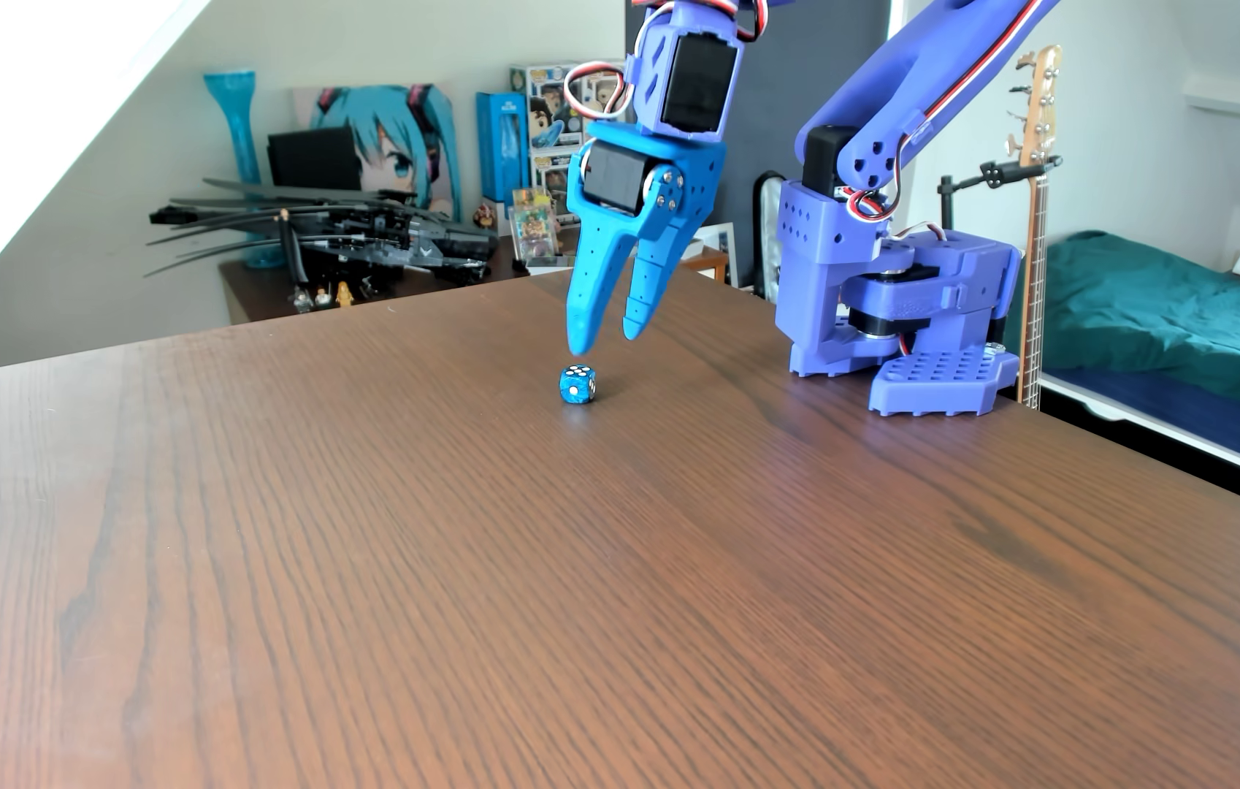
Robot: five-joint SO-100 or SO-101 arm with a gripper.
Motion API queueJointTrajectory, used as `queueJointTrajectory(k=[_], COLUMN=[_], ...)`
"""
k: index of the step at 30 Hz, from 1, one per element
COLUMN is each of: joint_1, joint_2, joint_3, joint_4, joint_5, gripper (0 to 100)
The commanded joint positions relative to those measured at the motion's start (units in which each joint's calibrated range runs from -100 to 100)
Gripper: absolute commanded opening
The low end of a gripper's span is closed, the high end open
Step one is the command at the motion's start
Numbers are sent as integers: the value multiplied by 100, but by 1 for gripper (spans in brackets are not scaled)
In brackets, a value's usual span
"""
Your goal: Grab the blue dice
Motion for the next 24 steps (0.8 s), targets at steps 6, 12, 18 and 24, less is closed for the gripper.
queueJointTrajectory(k=[6, 12, 18, 24], joint_1=[509, 549, 623, 484], joint_2=[125, 1079, 1933, 2008], joint_3=[262, 0, -452, -832], joint_4=[-659, -1044, -1070, -1070], joint_5=[310, 279, 295, 268], gripper=[28, 28, 28, 28])
